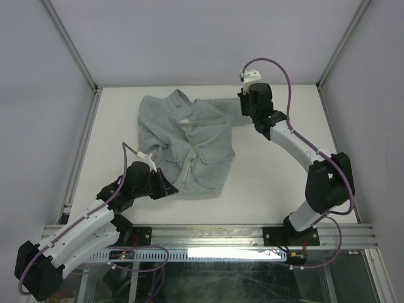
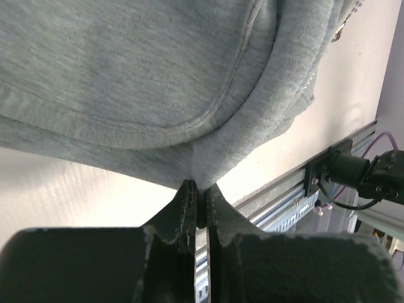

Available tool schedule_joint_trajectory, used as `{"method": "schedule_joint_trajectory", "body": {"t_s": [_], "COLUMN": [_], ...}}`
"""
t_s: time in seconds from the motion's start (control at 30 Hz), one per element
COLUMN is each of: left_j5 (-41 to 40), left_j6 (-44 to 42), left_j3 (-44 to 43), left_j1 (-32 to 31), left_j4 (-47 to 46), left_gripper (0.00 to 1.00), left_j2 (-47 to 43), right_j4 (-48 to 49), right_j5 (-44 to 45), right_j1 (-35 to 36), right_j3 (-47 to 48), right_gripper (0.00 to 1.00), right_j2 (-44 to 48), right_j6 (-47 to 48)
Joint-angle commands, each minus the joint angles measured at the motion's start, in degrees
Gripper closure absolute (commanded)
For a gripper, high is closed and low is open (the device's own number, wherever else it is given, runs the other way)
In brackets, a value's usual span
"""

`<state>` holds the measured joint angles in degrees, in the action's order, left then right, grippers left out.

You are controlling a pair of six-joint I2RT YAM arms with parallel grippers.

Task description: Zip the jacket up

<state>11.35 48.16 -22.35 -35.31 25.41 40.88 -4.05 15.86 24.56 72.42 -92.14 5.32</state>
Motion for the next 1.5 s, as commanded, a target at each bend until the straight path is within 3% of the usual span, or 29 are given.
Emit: {"method": "schedule_joint_trajectory", "body": {"t_s": [0.0,0.03,0.1,0.27,0.37,0.53,0.63,0.7,0.83,0.9,1.13,1.47], "left_j5": [-6.9,-7.2,-7.2,-8.3,-10.5,-19.9,-24.1,-22.4,-18.8,-17.9,-15.9,-14.5], "left_j6": [0.4,0.1,0.0,-1.1,-2.4,-4.3,-5.7,-6.1,-6.3,-6.5,-6.7,-16.1], "left_j3": [-4.8,-5.6,-6.0,-8.3,-11.6,-14.6,-14.5,-14.6,-14.8,-14.6,-15.9,-35.5], "left_j1": [-0.3,-0.3,-0.3,-0.2,-0.3,0.1,1.6,3.8,8.2,10.1,16.3,16.6], "left_j4": [2.4,3.0,3.6,3.6,3.6,-0.4,-6.6,-10.6,-16.4,-18.5,-23.5,-24.0], "left_gripper": [1.00,1.00,0.83,0.54,0.34,0.22,0.20,0.22,0.30,0.32,0.39,0.31], "left_j2": [-1.2,-0.4,0.8,1.0,2.0,7.3,13.6,19.0,28.8,32.2,44.4,58.9], "right_j4": [-0.4,-1.6,-1.5,4.2,3.6,2.8,2.0,1.5,-3.7,-5.6,-10.1,-14.4], "right_j5": [-15.9,-19.8,-25.6,-31.9,-28.7,-29.8,-31.8,-29.4,-25.2,-22.0,-13.3,-10.5], "right_j1": [2.1,2.4,3.6,6.0,6.1,6.1,6.1,5.8,3.5,2.0,-3.8,-3.1], "right_j3": [1.2,0.6,-2.3,-10.4,-7.0,4.2,8.8,9.7,7.3,3.0,-14.8,-27.1], "right_gripper": [1.00,1.00,0.99,0.65,0.54,0.36,0.33,0.34,0.45,0.50,0.54,0.55], "right_j2": [4.1,4.6,6.1,8.5,4.4,-6.0,-12.8,-16.1,-18.0,-15.7,-2.3,16.3], "right_j6": [-1.4,-1.6,-1.8,-3.7,-3.1,-1.5,-2.9,-4.3,-7.7,-9.5,-16.1,-22.6]}}
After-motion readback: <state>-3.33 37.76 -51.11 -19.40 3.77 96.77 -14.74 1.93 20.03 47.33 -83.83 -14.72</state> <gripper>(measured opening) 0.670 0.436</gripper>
